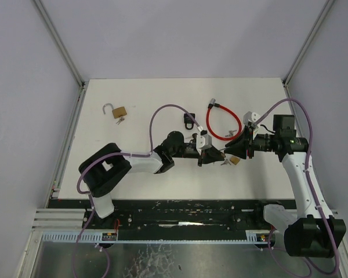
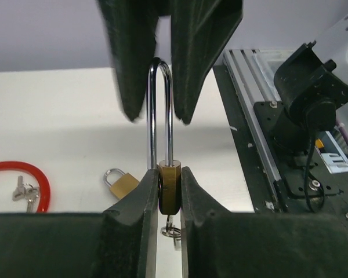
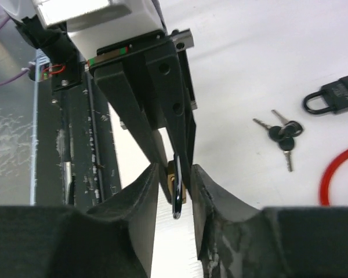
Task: Lock with the key
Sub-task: Pick up the lock from the center of the board, then lock the lock.
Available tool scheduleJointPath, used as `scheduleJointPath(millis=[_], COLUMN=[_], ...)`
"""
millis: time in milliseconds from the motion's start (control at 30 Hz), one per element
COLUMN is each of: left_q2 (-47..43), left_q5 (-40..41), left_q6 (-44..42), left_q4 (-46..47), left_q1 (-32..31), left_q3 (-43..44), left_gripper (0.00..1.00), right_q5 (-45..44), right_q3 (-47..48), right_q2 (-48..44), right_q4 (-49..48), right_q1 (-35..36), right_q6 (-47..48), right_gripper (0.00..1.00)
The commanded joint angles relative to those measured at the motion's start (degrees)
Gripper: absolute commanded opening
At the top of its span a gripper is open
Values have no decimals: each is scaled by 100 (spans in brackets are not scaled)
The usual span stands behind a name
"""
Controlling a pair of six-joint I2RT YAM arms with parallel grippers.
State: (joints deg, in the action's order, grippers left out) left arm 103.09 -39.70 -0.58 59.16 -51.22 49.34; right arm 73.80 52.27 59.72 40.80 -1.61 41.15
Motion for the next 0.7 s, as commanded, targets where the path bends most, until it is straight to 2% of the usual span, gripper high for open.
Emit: scheduleJointPath(millis=[0, 67, 133, 200, 267, 300, 367, 400, 467, 533, 667], left_q2=[-362, -448, -464, -401, -388, -436, -525, -528, -555, -677, -1130], left_q5=[-98, -219, -306, -435, -498, -527, -470, -412, -359, -171, 40], left_q6=[-447, -633, -797, -1052, -1178, -1221, -1268, -1386, -1739, -2035, -2863], left_q4=[-1410, -2458, -3792, -5511, -6415, -6623, -7111, -7510, -8342, -8840, -9044], left_q1=[38, 132, 279, 417, 526, 559, 602, 610, 613, 610, 609], left_q3=[511, 928, 1714, 2489, 3018, 3154, 3430, 3686, 4152, 4324, 3979], left_gripper=[0, 0, 0, 0, 0, 0, 0, 0, 0, 0, 0], right_q5=[-562, -1073, -1503, -1620, -1464, -1287, -874, -762, -724, -711, -281], right_q3=[590, 878, 1030, 1240, 1481, 1609, 1827, 1900, 1962, 2011, 1681], right_q2=[-313, -409, -464, -487, -502, -518, -617, -699, -904, -1109, -1227], right_q4=[-132, 138, 100, 179, 560, 903, 1828, 2237, 2549, 2693, 2322], right_q1=[-209, -287, -328, -342, -353, -357, -358, -356, -356, -352, -349], right_q6=[-453, -239, -259, -166, 273, 743, 2283, 3048, 3895, 4471, 4289], right_gripper=[45, 54, 59, 62, 63, 64, 65, 69, 79, 84, 86])
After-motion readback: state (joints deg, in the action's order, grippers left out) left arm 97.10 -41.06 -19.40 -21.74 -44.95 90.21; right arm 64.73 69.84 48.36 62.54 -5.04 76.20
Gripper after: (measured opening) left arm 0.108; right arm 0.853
